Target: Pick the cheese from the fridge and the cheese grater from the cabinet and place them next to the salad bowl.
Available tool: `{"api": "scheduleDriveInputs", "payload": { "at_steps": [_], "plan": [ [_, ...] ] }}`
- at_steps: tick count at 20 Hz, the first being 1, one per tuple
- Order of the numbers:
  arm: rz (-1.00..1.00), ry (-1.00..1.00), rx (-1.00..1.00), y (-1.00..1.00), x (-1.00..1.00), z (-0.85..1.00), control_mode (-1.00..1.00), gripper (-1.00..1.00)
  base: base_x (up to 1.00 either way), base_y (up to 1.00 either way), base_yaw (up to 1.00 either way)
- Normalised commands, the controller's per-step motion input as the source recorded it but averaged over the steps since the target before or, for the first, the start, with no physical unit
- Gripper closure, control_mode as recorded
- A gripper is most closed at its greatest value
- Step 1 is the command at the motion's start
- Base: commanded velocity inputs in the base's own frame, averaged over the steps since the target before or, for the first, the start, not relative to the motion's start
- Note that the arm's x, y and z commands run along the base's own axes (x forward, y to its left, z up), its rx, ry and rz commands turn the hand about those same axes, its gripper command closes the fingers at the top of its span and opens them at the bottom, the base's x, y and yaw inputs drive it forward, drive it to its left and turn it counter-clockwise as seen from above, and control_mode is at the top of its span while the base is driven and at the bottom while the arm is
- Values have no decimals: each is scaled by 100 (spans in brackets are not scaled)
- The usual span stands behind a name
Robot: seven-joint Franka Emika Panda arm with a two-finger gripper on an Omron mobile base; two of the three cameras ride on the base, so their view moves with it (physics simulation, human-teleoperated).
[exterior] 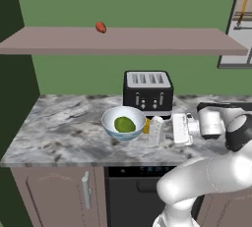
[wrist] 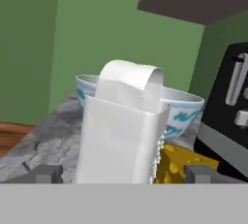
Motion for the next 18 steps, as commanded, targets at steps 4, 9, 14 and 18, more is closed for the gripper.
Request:
{"api": "scheduleDriveInputs", "payload": {
  "at_steps": [4, 9, 14, 18],
  "plan": [
    [-8, 25, 0, -36, -18, 18, -100, -100, 0, 0, 0],
    [-7, 33, 0, -54, -33, 53, -100, -100, 0, 0, 0],
    [-2, 15, -25, -32, -44, 54, -100, -100, 0, 0, 0],
    [5, 0, -57, -24, -47, 29, -100, -100, 0, 0, 0]
  ]
}}
